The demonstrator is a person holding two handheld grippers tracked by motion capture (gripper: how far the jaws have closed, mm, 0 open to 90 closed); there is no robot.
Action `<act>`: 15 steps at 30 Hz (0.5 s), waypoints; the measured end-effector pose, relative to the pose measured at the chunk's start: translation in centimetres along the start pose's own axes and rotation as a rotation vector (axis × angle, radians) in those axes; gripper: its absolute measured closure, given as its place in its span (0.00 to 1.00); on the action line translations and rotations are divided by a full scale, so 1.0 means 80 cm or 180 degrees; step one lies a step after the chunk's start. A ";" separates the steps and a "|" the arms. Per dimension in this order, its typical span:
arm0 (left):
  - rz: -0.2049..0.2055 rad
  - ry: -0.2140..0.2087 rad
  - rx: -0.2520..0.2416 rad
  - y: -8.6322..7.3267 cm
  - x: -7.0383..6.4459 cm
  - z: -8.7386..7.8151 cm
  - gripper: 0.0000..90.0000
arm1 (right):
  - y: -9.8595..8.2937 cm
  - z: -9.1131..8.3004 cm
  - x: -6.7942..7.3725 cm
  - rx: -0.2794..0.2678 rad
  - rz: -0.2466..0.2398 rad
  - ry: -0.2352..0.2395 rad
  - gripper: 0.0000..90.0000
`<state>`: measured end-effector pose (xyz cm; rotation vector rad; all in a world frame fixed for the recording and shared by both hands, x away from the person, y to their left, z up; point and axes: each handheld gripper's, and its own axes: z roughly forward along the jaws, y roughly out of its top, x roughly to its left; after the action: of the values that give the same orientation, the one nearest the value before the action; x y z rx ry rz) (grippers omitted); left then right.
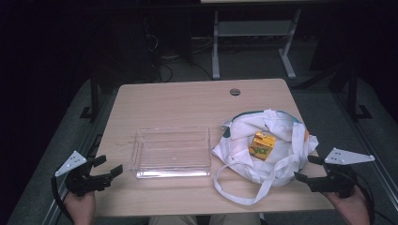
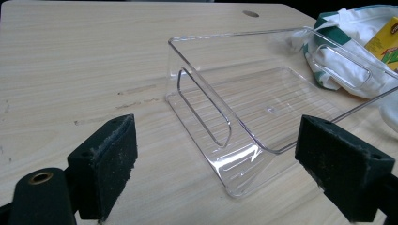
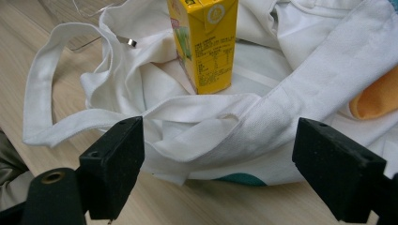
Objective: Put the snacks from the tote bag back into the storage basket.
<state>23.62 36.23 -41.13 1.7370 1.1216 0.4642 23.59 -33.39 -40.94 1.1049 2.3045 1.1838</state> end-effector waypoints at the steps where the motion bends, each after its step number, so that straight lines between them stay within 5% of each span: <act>1: 0.0000 0.0000 0.0000 0.000 0.000 0.000 0.14 | 0.000 0.000 0.000 -0.0006 -0.0009 0.0006 0.19; 15: -0.0038 0.0010 -0.0019 -0.001 0.000 -0.001 0.14 | 0.003 0.003 0.001 0.0040 -0.0026 0.0029 0.18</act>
<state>23.53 36.24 -41.13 1.7240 1.1310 0.4628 23.78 -33.10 -40.92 1.0956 2.3241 1.1753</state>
